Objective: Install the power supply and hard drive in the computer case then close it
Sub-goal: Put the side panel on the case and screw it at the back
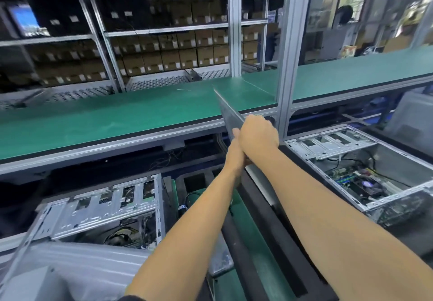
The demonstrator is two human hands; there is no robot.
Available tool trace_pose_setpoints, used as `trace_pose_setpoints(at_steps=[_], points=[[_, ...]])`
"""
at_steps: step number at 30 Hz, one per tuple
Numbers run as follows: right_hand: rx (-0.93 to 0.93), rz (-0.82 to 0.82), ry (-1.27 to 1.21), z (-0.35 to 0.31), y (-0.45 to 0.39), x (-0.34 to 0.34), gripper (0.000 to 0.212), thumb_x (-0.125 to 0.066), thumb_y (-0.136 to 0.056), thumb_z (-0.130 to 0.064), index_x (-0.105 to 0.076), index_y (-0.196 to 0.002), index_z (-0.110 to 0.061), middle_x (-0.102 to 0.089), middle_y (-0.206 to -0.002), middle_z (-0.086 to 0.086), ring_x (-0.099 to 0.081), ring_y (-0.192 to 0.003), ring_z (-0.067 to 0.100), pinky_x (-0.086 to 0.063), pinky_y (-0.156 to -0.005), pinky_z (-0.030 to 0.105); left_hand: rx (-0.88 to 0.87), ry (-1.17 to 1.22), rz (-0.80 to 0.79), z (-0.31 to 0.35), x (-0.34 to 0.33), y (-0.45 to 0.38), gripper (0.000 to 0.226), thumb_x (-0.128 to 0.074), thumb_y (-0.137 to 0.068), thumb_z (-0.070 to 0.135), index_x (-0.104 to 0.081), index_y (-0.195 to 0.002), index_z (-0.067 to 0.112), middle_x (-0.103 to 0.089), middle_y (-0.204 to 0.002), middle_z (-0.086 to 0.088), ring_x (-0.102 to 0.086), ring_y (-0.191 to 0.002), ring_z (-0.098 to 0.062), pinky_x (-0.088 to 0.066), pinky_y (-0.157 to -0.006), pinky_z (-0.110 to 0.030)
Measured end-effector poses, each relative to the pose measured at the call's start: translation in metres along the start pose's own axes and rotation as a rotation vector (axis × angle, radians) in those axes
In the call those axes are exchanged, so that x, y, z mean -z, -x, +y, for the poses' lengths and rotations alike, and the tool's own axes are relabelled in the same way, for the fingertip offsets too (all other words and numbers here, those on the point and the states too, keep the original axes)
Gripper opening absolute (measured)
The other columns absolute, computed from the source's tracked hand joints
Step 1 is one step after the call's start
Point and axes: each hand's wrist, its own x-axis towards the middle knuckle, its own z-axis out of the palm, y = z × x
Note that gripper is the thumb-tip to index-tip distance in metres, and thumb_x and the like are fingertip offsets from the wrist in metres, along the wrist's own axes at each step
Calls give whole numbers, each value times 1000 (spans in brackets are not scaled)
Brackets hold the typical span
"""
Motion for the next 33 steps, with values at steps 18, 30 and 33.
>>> trace_pose_setpoints(at_steps=[18, 30, 33], points=[[791, 7, 37, -193, 156, -17, 28, -57, -83, -26, -38, -62, -20, -53, -70, -2, -46, -60, 20, -30, -58, 28, -160, 228, 380, 75, 235, 131, 34, -39, -82, -4, -34, -53, 14, -34, -51, -1, -37, -45, -18, -29, -47, -24], [118, -290, -200, -219, 120, -103, 37, -51, -97, -32, -51, -119, -3, -55, -124, 19, -51, -110, 37, -41, -85, 42, -112, 411, 470, 65, 433, 230, 28, -36, -79, 5, -63, -86, 5, -70, -73, -9, -66, -58, -27, -54, -58, -30], [-75, -407, -205, -205, 125, -125, 67, -47, -98, -49, -33, -145, -3, -42, -146, 21, -42, -130, 40, -36, -102, 48, -49, 409, 437, 53, 464, 243, 31, -35, -79, 8, -61, -95, 5, -69, -80, -12, -65, -64, -31, -51, -64, -35]])
